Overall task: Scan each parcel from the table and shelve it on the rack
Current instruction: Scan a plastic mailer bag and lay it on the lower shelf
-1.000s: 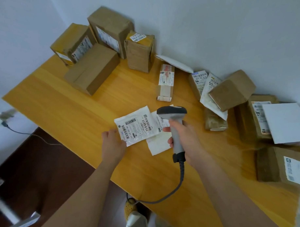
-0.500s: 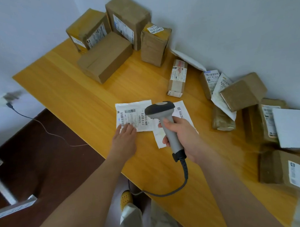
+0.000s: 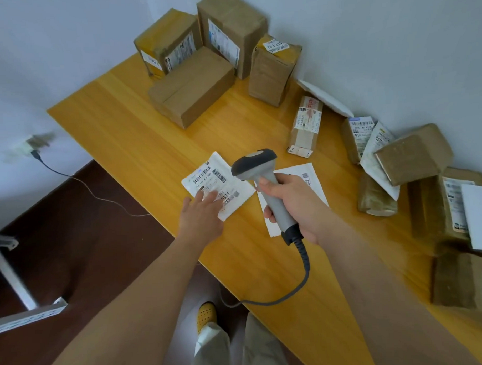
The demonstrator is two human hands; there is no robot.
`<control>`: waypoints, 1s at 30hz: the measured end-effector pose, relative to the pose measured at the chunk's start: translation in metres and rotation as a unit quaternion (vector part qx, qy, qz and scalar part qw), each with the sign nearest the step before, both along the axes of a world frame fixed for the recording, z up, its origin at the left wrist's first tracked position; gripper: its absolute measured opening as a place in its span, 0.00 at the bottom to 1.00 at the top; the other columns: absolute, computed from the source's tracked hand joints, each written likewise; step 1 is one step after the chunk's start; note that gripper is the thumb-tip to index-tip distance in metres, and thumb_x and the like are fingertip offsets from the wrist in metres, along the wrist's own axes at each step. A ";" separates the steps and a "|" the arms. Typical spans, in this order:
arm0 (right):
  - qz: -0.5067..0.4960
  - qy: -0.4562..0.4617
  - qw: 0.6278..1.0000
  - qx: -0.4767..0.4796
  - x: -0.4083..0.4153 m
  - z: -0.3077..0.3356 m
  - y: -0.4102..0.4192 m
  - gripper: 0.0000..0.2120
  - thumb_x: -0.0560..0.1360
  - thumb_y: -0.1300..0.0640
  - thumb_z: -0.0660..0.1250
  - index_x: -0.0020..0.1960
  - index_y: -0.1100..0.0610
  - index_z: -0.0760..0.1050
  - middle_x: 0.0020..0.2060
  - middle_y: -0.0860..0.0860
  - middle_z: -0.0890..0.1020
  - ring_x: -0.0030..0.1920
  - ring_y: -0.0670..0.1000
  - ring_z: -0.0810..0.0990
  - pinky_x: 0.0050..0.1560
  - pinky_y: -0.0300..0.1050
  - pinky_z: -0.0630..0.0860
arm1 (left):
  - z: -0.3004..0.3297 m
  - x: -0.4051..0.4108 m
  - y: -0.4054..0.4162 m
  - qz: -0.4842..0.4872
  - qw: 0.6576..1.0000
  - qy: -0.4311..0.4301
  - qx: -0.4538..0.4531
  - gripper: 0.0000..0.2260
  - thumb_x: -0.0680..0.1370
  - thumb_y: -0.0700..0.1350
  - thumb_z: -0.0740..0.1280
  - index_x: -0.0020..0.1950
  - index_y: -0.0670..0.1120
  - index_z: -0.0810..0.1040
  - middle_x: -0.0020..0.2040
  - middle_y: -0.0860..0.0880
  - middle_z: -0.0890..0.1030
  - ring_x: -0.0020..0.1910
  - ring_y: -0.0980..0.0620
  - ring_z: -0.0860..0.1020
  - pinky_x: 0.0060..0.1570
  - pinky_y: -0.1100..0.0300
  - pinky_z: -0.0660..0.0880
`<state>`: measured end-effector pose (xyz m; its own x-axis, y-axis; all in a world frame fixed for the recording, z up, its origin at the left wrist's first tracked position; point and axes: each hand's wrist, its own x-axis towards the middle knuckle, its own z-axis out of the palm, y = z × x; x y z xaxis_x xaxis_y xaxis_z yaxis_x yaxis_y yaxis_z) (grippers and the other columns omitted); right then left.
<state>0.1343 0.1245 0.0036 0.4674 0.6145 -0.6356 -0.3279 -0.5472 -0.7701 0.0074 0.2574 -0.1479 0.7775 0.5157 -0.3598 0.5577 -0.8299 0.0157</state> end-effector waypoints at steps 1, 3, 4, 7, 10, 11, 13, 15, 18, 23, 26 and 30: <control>0.008 -0.006 1.000 0.000 0.000 0.002 0.004 0.08 0.81 0.51 0.64 0.54 0.55 0.76 0.43 0.56 0.76 0.29 0.48 0.76 0.34 0.43 0.74 | 0.001 -0.002 0.003 0.010 1.000 -0.007 0.010 0.21 0.78 0.49 0.59 0.72 0.51 0.69 0.74 0.53 0.64 0.70 0.49 0.63 0.68 0.50 0.60; 0.022 -0.020 1.000 0.001 -0.001 0.007 0.012 0.09 0.80 0.51 0.65 0.55 0.56 0.76 0.44 0.55 0.77 0.29 0.47 0.77 0.35 0.44 0.74 | 0.004 -0.005 0.006 0.042 0.999 -0.034 0.003 0.23 0.78 0.50 0.59 0.73 0.50 0.66 0.72 0.51 0.66 0.68 0.48 0.66 0.65 0.51 0.64; 0.025 -0.022 0.999 0.003 -0.002 0.010 0.015 0.09 0.80 0.51 0.65 0.55 0.56 0.76 0.45 0.55 0.77 0.29 0.48 0.77 0.36 0.45 0.74 | 0.003 -0.006 0.005 0.053 0.998 -0.041 -0.022 0.26 0.78 0.50 0.59 0.76 0.52 0.61 0.75 0.51 0.62 0.68 0.48 0.65 0.65 0.51 0.65; 0.022 -0.009 1.000 0.009 -0.007 0.018 0.025 0.10 0.80 0.52 0.66 0.55 0.58 0.76 0.46 0.58 0.77 0.30 0.50 0.76 0.37 0.47 0.72 | -0.001 -0.008 0.000 0.057 0.994 0.015 -0.093 0.32 0.79 0.51 0.59 0.80 0.56 0.47 0.80 0.57 0.43 0.74 0.48 0.57 0.66 0.50 0.64; 0.011 0.011 1.000 0.025 -0.015 0.025 0.029 0.09 0.80 0.54 0.66 0.53 0.60 0.76 0.46 0.61 0.77 0.30 0.51 0.74 0.36 0.49 0.70 | -0.004 -0.003 -0.003 0.071 0.989 0.052 -0.117 0.35 0.78 0.52 0.60 0.80 0.55 0.44 0.80 0.57 0.39 0.78 0.46 0.49 0.70 0.47 0.60; 0.006 0.012 0.999 0.030 -0.017 0.027 0.030 0.09 0.80 0.54 0.66 0.52 0.60 0.77 0.46 0.61 0.77 0.30 0.51 0.74 0.36 0.49 0.70 | -0.004 0.000 -0.002 0.076 0.988 0.056 -0.122 0.35 0.77 0.52 0.61 0.80 0.55 0.45 0.80 0.57 0.39 0.78 0.46 0.47 0.70 0.47 0.60; -0.009 0.017 0.999 0.037 -0.021 0.030 0.031 0.08 0.80 0.55 0.66 0.51 0.60 0.77 0.46 0.59 0.78 0.29 0.50 0.74 0.36 0.48 0.70 | 0.000 0.006 0.000 0.081 0.986 0.068 -0.125 0.36 0.75 0.52 0.62 0.80 0.55 0.47 0.80 0.57 0.41 0.78 0.46 0.48 0.69 0.47 0.62; -0.022 0.023 0.999 0.035 -0.023 0.033 0.032 0.08 0.80 0.55 0.66 0.50 0.60 0.77 0.45 0.58 0.78 0.29 0.50 0.73 0.35 0.47 0.71 | 0.003 0.010 0.003 0.085 0.984 0.078 -0.133 0.37 0.74 0.51 0.64 0.79 0.55 0.50 0.80 0.57 0.44 0.78 0.46 0.49 0.67 0.48 0.64; -0.031 0.023 0.999 0.027 -0.025 0.037 0.032 0.09 0.80 0.55 0.66 0.50 0.61 0.77 0.44 0.57 0.78 0.29 0.51 0.73 0.35 0.47 0.71 | 0.009 0.014 0.007 0.093 0.982 0.080 -0.146 0.36 0.73 0.50 0.64 0.79 0.55 0.53 0.80 0.58 0.47 0.78 0.46 0.50 0.64 0.48 0.66; -0.044 0.030 0.998 0.035 -0.026 0.045 0.027 0.08 0.80 0.55 0.66 0.51 0.60 0.77 0.45 0.56 0.78 0.29 0.50 0.73 0.34 0.46 0.71 | 0.012 0.015 0.007 0.092 0.980 0.097 -0.147 0.37 0.74 0.50 0.64 0.79 0.55 0.51 0.80 0.58 0.46 0.78 0.47 0.49 0.62 0.50 0.68; -0.060 0.043 0.996 0.044 -0.027 0.052 0.022 0.09 0.80 0.55 0.66 0.54 0.61 0.77 0.45 0.55 0.79 0.29 0.49 0.73 0.32 0.43 0.72 | 0.012 0.014 0.005 0.092 0.980 0.101 -0.144 0.37 0.74 0.49 0.64 0.80 0.56 0.49 0.80 0.59 0.44 0.78 0.47 0.48 0.60 0.52 0.69; -0.063 0.046 0.996 0.052 -0.026 0.062 0.016 0.08 0.79 0.54 0.66 0.52 0.59 0.77 0.45 0.55 0.79 0.29 0.49 0.73 0.32 0.42 0.73 | 0.013 0.013 0.005 0.092 0.980 0.099 -0.144 0.37 0.74 0.49 0.63 0.80 0.56 0.49 0.80 0.59 0.44 0.78 0.48 0.48 0.60 0.51 0.70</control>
<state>0.1079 0.1400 0.0656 0.4870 0.6195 -0.6157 -0.4606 -0.4168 -0.7837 0.0208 0.2620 -0.1347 0.5812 0.4956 -0.6454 0.7137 -0.6916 0.1116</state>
